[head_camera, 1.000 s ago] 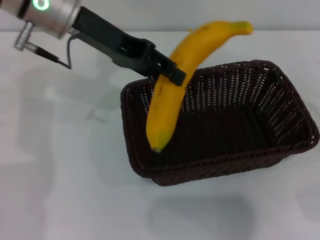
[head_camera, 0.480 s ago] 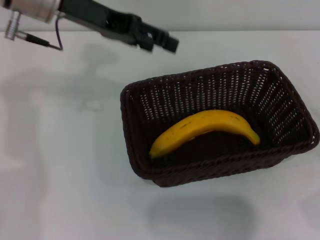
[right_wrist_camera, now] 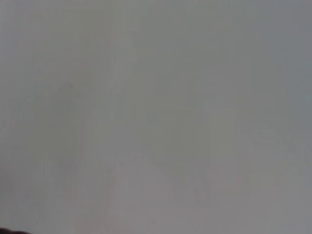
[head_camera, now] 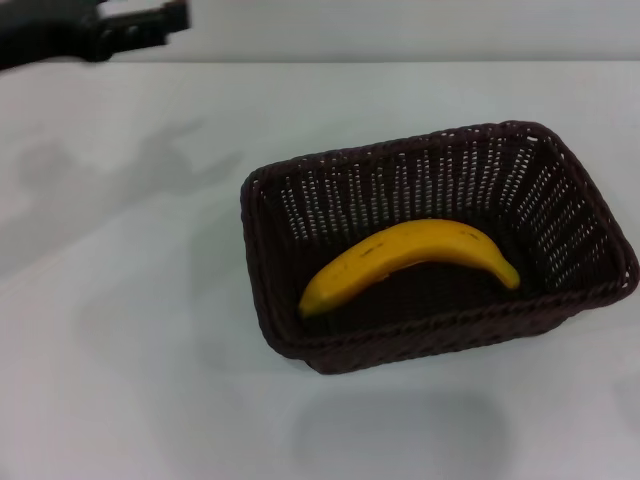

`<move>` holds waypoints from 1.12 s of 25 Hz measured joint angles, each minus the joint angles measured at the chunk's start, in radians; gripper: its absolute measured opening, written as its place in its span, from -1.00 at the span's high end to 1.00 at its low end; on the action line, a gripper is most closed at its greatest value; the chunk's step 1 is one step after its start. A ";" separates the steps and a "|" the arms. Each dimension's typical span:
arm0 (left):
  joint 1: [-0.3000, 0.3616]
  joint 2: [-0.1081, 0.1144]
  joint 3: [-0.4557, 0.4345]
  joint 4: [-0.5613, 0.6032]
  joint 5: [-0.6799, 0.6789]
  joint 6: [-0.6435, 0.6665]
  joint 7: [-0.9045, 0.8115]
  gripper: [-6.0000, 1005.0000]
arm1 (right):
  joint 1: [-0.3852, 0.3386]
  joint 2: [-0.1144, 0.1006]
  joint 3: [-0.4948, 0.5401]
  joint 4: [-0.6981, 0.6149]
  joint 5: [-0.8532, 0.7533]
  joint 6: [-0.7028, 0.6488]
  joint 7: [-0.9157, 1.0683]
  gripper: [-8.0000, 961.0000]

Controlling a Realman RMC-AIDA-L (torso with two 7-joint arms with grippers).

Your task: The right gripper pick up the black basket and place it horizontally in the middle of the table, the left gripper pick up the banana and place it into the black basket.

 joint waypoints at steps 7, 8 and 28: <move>0.238 -0.056 -0.034 -0.167 -0.365 0.037 0.533 -0.75 | 0.008 0.000 0.023 -0.003 0.043 -0.049 0.081 -0.74; 0.253 -0.053 -0.041 -0.262 -0.456 0.026 0.640 -0.75 | 0.010 0.000 0.026 -0.003 0.048 -0.059 0.089 -0.79; 0.299 -0.059 -0.067 -0.990 -0.954 -0.283 1.408 -0.75 | 0.002 0.004 0.080 0.168 0.169 -0.010 -0.112 -0.82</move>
